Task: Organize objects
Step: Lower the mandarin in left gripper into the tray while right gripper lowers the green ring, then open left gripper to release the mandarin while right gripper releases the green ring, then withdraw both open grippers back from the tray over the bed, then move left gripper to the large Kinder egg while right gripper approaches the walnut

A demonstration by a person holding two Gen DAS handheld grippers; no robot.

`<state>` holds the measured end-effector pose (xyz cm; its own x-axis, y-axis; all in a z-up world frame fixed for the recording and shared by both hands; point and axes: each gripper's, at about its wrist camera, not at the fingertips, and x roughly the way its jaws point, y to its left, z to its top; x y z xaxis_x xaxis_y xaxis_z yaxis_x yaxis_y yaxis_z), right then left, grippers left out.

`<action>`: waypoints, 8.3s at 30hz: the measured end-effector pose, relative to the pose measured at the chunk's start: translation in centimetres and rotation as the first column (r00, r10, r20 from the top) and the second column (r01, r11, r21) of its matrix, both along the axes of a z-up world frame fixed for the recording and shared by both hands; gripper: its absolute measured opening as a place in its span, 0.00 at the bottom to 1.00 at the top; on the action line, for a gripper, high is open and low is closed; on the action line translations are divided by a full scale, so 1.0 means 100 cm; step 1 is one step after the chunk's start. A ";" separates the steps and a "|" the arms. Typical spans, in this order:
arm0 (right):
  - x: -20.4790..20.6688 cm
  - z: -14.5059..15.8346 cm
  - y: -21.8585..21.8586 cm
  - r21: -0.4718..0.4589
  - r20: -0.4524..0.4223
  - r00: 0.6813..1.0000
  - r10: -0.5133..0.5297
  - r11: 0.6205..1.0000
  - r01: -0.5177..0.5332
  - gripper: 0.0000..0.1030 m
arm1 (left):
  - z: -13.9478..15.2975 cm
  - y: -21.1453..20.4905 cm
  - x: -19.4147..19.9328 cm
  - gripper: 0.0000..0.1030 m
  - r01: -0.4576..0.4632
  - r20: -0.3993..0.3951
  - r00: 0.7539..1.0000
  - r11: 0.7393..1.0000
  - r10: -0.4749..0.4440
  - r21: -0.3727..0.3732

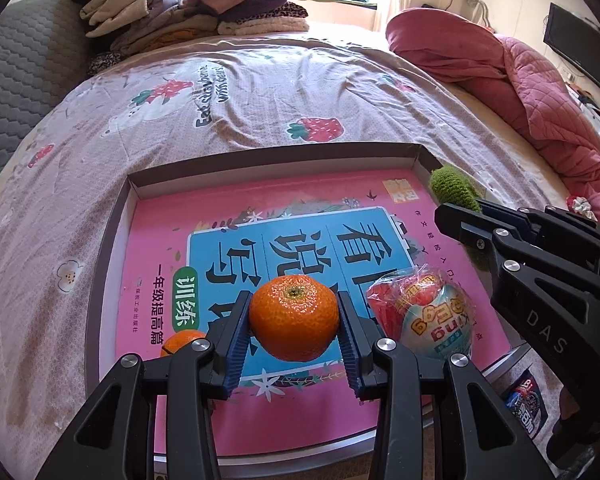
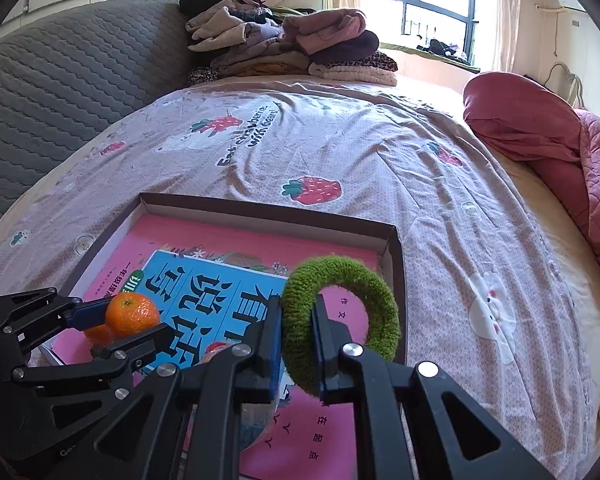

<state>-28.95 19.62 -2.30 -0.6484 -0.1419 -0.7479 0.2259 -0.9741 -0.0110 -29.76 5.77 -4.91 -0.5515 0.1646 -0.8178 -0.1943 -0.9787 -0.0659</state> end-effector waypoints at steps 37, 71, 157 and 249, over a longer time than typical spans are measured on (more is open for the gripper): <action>-0.034 -0.033 -0.016 0.038 0.148 0.988 0.042 0.998 -0.048 0.13 | -0.019 0.006 -0.004 0.42 0.016 0.067 0.998 1.000 -0.016 -0.005; -0.022 -0.004 -0.022 0.075 0.129 0.992 -0.005 0.997 -0.005 0.41 | 0.011 -0.004 0.016 0.66 0.011 0.050 0.999 1.000 -0.011 -0.014; 0.228 0.100 -0.007 -0.012 -0.136 0.990 0.028 0.999 -0.030 0.56 | 0.102 -0.032 0.227 0.76 -0.037 -0.179 0.983 0.999 0.032 -0.024; 0.281 -0.024 0.031 -0.072 0.105 0.994 -0.015 0.997 0.023 0.56 | 0.014 -0.013 0.274 0.76 -0.006 -0.005 1.000 1.000 0.006 0.015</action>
<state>-0.88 22.77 -4.68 -0.5703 -0.1871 -0.7999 0.2035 -0.9755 0.0831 -2.38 4.46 -3.46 -0.5568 0.1733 -0.8124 -0.1885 -0.9788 -0.0796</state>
